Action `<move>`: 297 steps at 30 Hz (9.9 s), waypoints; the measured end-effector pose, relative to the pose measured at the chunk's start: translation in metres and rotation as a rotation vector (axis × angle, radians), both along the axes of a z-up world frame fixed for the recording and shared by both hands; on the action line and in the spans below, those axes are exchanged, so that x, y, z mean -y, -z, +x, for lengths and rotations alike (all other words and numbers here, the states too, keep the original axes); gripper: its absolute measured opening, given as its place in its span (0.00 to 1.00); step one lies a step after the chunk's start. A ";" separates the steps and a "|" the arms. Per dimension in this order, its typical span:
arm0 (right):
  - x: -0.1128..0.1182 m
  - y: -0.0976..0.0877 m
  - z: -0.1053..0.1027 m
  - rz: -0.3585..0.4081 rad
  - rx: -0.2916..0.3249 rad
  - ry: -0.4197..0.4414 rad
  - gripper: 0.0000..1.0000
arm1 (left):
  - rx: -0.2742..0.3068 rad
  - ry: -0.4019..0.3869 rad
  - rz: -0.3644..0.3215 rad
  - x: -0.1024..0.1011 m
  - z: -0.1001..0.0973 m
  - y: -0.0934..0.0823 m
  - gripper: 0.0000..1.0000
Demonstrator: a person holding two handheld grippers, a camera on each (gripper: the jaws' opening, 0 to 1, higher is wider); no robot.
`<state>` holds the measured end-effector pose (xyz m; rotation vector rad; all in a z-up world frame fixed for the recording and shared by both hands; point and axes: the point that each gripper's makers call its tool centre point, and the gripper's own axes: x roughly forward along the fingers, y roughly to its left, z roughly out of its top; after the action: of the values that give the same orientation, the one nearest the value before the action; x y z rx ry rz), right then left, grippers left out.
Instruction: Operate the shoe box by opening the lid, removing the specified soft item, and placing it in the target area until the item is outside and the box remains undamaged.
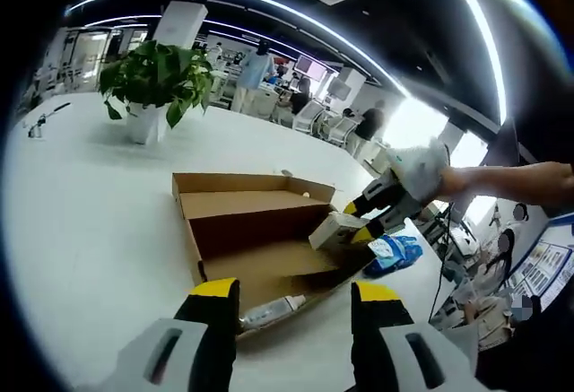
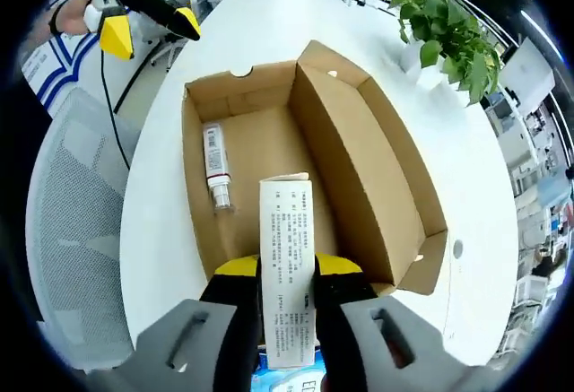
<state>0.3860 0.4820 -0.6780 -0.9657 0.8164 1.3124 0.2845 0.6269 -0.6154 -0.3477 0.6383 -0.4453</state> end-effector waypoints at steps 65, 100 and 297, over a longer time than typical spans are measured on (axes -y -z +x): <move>0.269 -0.006 -0.024 -0.046 0.033 0.365 0.19 | -0.021 0.255 0.061 0.141 0.037 0.004 0.51; 0.375 0.002 0.019 -0.110 0.037 0.377 0.19 | -0.053 0.157 0.100 0.143 0.028 0.006 0.51; 0.076 -0.043 -0.131 0.704 -0.074 0.810 0.37 | -0.083 0.545 0.446 0.047 0.059 0.063 0.56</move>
<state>0.2550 0.4065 -0.6353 0.0050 0.6193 0.8056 0.3435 0.5794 -0.6781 0.2438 0.8926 -0.7902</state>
